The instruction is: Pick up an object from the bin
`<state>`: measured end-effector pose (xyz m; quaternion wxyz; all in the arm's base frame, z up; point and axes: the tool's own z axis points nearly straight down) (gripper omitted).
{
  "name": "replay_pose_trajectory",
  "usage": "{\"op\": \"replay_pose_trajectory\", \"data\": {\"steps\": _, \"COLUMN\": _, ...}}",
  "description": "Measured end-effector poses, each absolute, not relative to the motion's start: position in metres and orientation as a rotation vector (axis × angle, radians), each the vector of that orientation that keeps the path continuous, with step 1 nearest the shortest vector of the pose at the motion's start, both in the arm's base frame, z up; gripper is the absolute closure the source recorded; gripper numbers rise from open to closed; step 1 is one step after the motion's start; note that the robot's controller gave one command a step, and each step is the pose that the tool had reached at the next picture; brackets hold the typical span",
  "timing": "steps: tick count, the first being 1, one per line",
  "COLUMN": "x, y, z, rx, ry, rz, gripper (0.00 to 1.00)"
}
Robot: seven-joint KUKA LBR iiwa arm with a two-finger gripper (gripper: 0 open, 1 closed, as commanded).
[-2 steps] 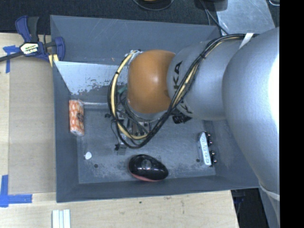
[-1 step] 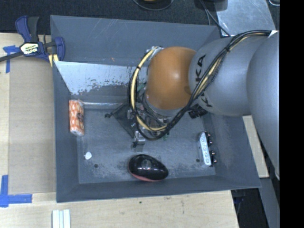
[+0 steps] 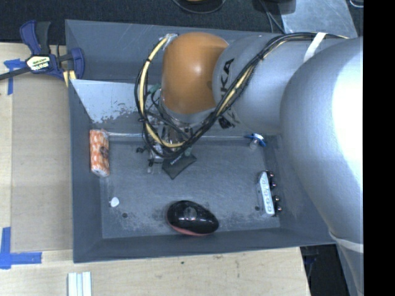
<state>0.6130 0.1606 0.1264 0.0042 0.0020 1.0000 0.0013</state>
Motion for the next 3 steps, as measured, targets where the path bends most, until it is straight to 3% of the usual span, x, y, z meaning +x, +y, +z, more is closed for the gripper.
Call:
{"op": "replay_pose_trajectory", "data": {"steps": 1, "x": 0.628, "y": 0.106, "z": 0.114, "rx": -0.189, "ry": 3.125, "rz": -0.002, "gripper": 0.00}}
{"op": "replay_pose_trajectory", "data": {"steps": 2, "x": 0.629, "y": 0.113, "z": 0.076, "rx": -0.097, "ry": 3.122, "rz": 0.007, "gripper": 1.00}}
{"op": "replay_pose_trajectory", "data": {"steps": 3, "x": 0.629, "y": 0.113, "z": 0.076, "rx": -0.096, "ry": 3.123, "rz": 0.007, "gripper": 1.00}}
